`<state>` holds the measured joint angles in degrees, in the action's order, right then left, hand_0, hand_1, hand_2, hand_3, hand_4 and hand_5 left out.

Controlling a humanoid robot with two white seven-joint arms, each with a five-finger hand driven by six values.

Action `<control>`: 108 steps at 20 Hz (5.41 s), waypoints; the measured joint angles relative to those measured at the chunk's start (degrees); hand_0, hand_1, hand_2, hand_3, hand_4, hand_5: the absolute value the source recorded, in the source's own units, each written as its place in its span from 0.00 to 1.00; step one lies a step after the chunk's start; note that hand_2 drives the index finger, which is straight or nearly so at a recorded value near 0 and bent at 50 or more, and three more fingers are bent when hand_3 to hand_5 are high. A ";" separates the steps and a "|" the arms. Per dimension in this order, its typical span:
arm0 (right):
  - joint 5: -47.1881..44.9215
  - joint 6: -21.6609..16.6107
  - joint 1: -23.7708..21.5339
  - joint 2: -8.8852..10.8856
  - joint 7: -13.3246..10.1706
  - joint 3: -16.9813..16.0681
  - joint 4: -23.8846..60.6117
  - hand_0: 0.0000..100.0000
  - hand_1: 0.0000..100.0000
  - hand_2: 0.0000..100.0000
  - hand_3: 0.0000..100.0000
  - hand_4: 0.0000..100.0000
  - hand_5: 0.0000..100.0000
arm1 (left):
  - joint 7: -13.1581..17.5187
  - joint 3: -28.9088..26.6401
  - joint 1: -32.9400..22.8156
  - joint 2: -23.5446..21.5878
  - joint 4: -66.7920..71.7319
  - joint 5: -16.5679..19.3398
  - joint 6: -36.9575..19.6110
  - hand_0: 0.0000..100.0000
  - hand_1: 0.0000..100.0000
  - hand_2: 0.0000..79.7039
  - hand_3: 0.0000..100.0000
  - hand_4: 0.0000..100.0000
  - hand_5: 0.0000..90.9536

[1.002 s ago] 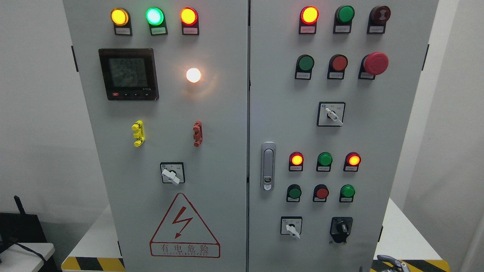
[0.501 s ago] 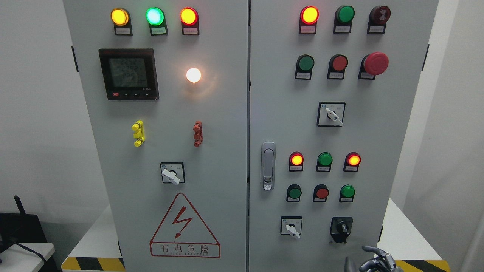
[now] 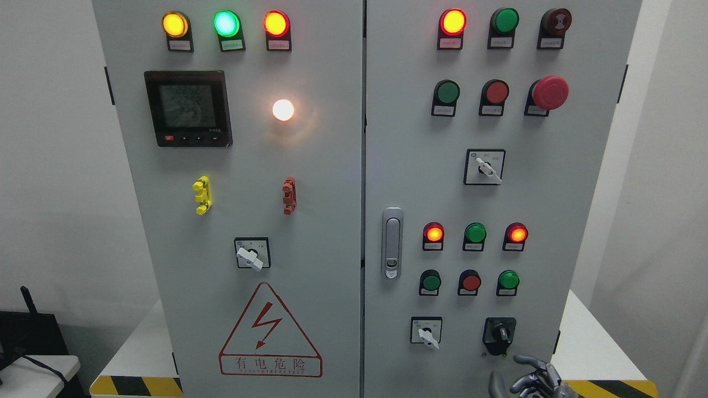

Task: Trip black knob to open circuit
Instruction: 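Raise the right hand up toward the black rotary knob, then close the right hand's fingers around the black rotary knob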

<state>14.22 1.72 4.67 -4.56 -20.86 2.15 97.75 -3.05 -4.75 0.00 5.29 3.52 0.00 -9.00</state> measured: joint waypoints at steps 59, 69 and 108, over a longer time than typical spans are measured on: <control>0.51 3.28 8.72 -2.54 -1.24 -2.14 -9.23 0.35 0.77 0.45 0.80 0.86 0.97 | 0.00 0.00 0.00 0.00 0.00 0.00 0.00 0.12 0.39 0.00 0.00 0.00 0.00; 0.47 4.32 8.99 -2.61 -1.28 -2.15 -9.50 0.35 0.78 0.47 0.81 0.87 0.98 | 0.00 0.00 0.00 0.00 0.00 0.00 0.00 0.12 0.39 0.00 0.00 0.00 0.00; 0.28 4.28 9.45 -2.66 -1.36 -2.17 -9.52 0.46 0.74 0.55 0.87 0.90 0.98 | 0.00 0.00 0.00 -0.01 0.00 0.00 0.00 0.12 0.39 0.00 0.00 0.00 0.00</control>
<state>14.50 6.00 14.12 -7.22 -22.22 -0.02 88.23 -3.05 -4.75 0.00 5.28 3.52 0.00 -9.00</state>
